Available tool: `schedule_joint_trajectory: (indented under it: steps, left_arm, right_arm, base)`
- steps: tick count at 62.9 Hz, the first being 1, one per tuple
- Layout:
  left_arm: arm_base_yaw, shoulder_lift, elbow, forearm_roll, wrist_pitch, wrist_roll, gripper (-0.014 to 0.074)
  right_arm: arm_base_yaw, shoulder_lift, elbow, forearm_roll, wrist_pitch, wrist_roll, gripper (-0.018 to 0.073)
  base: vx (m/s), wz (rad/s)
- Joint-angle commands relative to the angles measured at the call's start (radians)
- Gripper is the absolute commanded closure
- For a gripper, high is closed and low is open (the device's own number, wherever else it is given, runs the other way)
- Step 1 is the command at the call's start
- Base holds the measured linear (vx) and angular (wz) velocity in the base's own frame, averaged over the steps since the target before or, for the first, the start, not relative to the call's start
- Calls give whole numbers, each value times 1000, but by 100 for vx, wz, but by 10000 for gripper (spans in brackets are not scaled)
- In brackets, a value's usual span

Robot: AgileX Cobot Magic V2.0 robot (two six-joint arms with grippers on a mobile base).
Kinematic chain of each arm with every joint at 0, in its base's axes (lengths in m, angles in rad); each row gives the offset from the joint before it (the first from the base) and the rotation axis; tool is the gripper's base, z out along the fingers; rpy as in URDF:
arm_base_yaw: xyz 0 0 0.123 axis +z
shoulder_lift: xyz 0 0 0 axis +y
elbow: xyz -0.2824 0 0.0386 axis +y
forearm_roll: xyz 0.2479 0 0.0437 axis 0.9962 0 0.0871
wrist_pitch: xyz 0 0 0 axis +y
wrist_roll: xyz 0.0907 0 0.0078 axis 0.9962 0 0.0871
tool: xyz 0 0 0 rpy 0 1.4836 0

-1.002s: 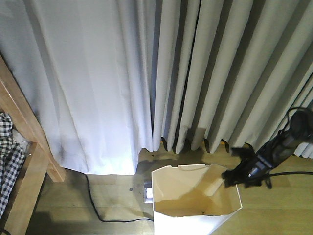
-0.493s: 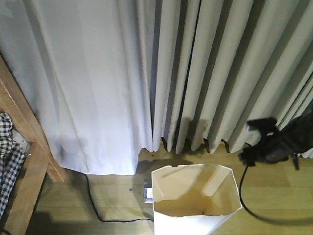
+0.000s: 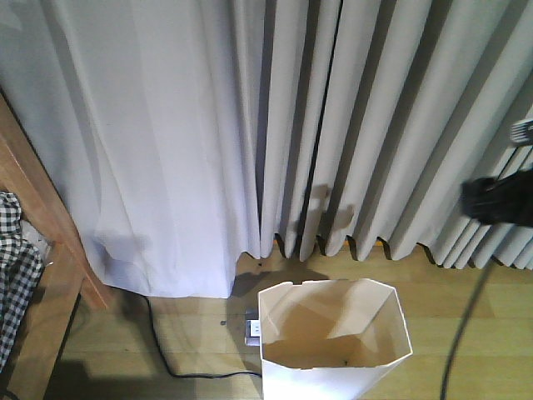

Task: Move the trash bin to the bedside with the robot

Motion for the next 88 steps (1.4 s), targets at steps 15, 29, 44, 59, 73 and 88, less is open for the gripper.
schedule_joint_trajectory:
  steps: [15, 29, 44, 59, 73, 88]
  left_arm:
    - [-6, -8, 12, -9, -74, -14, 603]
    - [-6, -8, 12, -9, -74, -14, 603]
    - [-6, -8, 12, -9, -74, -14, 603]
    - [-6, -8, 12, -9, -74, -14, 603]
    - [-6, -8, 12, -9, -74, -14, 603]
    - [-6, -8, 12, -9, -74, -14, 603]
  right_arm:
    - [-3, -543, 13, 96, 31, -10, -5]
    - [-3, -687, 13, 89, 230, 34, -5]
    - [17, -725, 22, -124, 266, 279, 96]
    - [76, -725, 84, -339, 198, 507, 559]
    - [76, -725, 84, -328, 185, 506, 568]
    - [76, -725, 84, -328, 185, 506, 568]
  base:
    - [0, 0]
    - [0, 0]
    - [0, 0]
    - [0, 0]
    - [0, 0]
    - [0, 0]
